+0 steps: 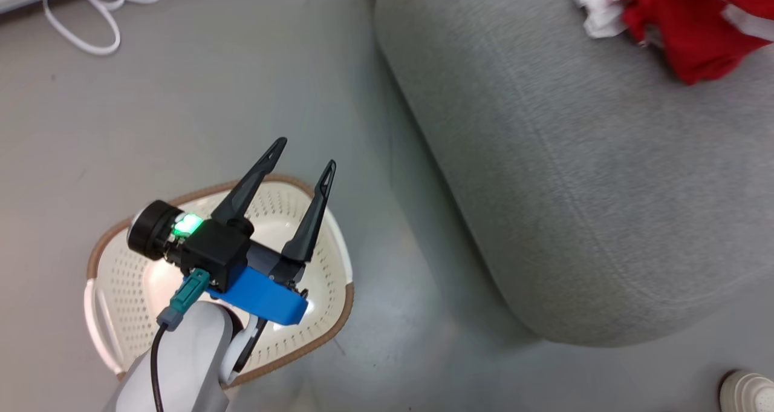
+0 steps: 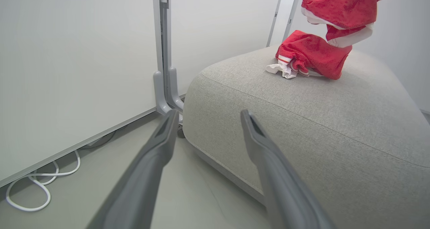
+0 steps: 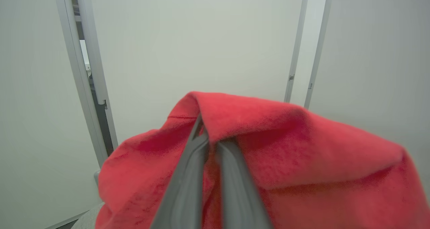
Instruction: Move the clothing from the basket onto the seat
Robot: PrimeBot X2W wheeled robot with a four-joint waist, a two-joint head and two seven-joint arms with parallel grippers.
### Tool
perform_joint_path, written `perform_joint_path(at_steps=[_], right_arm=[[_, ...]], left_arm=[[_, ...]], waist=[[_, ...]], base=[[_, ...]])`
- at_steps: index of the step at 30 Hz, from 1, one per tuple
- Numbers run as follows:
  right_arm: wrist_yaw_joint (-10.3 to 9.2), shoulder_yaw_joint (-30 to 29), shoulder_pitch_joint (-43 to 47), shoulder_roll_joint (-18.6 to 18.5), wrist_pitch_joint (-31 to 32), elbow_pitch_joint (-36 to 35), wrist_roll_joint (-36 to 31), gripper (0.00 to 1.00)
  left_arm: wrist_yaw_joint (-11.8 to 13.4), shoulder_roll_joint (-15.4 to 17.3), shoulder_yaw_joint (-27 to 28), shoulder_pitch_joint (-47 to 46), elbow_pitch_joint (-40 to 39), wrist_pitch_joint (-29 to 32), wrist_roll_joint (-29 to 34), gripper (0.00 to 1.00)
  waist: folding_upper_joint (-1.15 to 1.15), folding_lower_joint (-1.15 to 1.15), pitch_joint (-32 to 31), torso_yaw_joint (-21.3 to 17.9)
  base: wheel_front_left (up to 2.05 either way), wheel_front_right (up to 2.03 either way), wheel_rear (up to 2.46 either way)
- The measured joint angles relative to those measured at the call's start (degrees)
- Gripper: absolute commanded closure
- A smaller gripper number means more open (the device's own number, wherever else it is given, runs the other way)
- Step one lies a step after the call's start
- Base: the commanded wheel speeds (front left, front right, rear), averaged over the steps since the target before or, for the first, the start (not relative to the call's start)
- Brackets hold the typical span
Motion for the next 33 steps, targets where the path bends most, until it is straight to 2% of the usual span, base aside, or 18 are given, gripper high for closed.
perform_joint_path(at_steps=[6, 12, 25, 26, 27, 28, 29, 33], right_arm=[[0.0, -5.4, 1.9, -0.3, -1.0, 3.5, -1.2, 1.0], [0.0, -8.8, 4.0, 0.9, -1.4, 6.6, -2.5, 1.0], [0.01, -12.3, 8.2, 3.6, -1.6, 6.2, -5.9, 1.0], [0.01, -12.3, 8.5, 3.6, -1.6, 6.2, -6.2, 0.84], [0.01, -12.3, 8.8, 3.6, -1.6, 6.1, -6.4, 0.6], [0.01, -12.2, 9.1, 3.6, -1.6, 5.9, -6.7, 0.33], [0.01, -11.8, 9.8, 3.6, -1.6, 5.6, -7.3, 0.0], [0.01, -10.7, 11.9, 3.6, -1.6, 5.3, -8.3, 0.0]], left_arm=[[0.0, 0.4, -0.5, -2.3, -1.1, 0.0, 0.7, 0.0], [0.0, 0.3, -0.2, -3.3, -1.6, 0.0, 1.2, 0.0], [0.0, -1.2, 0.2, -3.4, -1.0, 0.0, 1.4, 0.0], [0.0, -1.4, 0.2, -3.4, -0.8, 0.0, 1.3, 0.0], [0.0, -1.6, 0.1, -3.4, -0.7, 0.0, 1.1, 0.0], [0.0, -1.8, 0.2, -3.4, -0.6, 0.0, 0.9, 0.0], [0.0, -2.2, 0.2, -3.2, -0.3, 0.0, 0.6, 0.0], [0.0, -3.5, 0.4, -2.1, 0.5, 0.0, -0.4, 0.0]], waist=[[0.0, 0.0, 5.2, 3.2], [0.0, 0.0, 8.5, 6.0], [0.0, 0.0, 6.8, 7.1], [0.0, -0.01, 6.4, 7.1], [0.0, -0.01, 6.0, 7.2], [0.0, -0.01, 5.6, 7.2], [0.0, -0.01, 4.6, 7.3], [0.0, -0.01, 2.0, 7.7]], base=[[0.0, 0.0, 0.0], [0.0, 0.0, 0.0], [0.0, 0.0, 0.0], [0.0, 0.0, 0.0], [0.0, 0.0, 0.0], [0.0, 0.0, 0.0], [0.0, 0.0, 0.0], [0.0, 0.0, 0.0]])
